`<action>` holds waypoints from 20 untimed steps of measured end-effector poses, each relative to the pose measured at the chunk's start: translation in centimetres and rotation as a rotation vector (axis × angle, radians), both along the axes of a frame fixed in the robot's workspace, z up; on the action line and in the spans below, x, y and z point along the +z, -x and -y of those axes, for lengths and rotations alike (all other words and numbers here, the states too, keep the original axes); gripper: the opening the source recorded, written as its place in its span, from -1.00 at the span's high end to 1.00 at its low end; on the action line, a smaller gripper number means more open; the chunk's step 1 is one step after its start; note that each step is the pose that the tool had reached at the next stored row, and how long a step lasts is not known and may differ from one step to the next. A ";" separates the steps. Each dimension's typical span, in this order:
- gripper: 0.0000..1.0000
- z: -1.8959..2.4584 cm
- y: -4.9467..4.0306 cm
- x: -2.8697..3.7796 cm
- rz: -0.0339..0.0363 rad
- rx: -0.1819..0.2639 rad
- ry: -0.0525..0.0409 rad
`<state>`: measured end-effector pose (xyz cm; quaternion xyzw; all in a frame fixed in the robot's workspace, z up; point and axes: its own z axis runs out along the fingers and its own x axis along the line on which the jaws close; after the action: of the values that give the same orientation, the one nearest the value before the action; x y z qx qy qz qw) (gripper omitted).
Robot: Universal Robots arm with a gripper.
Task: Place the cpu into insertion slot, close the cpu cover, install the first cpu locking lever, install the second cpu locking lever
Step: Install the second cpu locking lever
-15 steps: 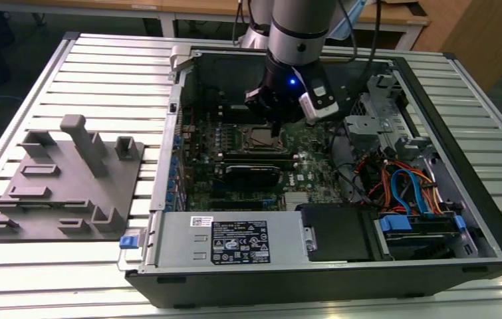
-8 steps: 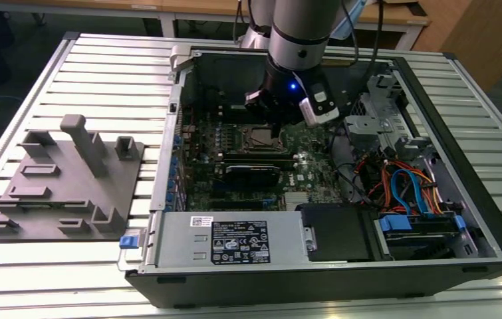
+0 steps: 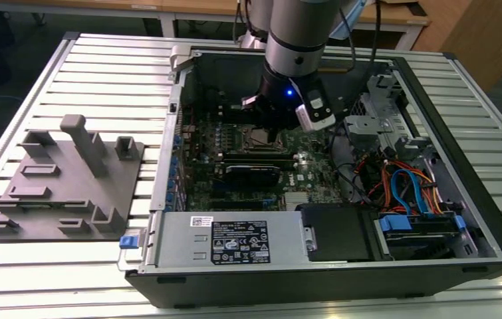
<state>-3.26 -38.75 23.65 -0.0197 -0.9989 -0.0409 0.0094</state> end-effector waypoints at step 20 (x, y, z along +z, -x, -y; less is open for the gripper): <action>0.80 1.41 2.53 -0.71 -0.0044 0.000 -0.0401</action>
<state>-5.78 -40.16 22.93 -0.0196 -0.9979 -0.0609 0.0120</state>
